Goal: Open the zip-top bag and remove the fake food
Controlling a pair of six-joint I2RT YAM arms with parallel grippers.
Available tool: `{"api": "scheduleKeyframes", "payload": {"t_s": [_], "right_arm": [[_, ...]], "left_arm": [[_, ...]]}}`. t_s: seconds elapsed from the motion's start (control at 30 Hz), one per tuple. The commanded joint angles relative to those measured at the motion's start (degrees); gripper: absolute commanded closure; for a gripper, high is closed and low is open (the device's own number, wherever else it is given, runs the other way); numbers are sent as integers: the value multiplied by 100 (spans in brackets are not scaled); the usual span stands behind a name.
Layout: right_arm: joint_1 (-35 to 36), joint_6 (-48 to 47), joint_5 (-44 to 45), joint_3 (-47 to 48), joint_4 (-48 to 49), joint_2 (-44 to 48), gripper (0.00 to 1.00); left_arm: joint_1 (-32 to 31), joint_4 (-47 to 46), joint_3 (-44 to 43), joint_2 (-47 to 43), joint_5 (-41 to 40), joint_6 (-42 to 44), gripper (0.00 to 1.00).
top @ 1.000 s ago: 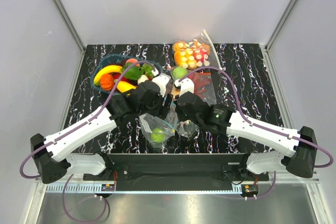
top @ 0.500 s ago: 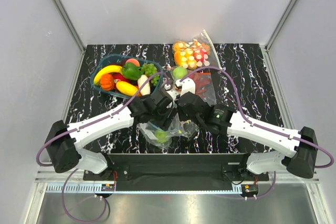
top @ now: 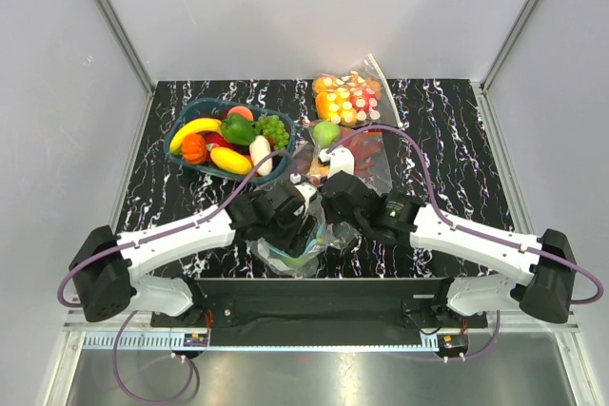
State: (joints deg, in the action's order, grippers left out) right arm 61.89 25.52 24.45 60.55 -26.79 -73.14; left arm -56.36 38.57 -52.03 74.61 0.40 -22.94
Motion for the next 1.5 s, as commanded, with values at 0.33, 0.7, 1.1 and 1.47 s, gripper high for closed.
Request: {"api": "scheduleKeyframes", "payload": {"t_s": [0.33,0.7,1.1,1.47], "right_arm": [[-1,120,183,-167,270,336,94],[-1,138,201,-202,262,345,94],[-1,129,201,-220,253,345,94],[-1,146,333,-246,147,380,94]], "left_arm": [[-103,-648,501,-149,-295,-773,27],[-305,-622,676,80,-761,-984,27],[-350,-1026,1019,308,-823,-993,37],[-350,-711,484,-666,-910,-905,67]]}}
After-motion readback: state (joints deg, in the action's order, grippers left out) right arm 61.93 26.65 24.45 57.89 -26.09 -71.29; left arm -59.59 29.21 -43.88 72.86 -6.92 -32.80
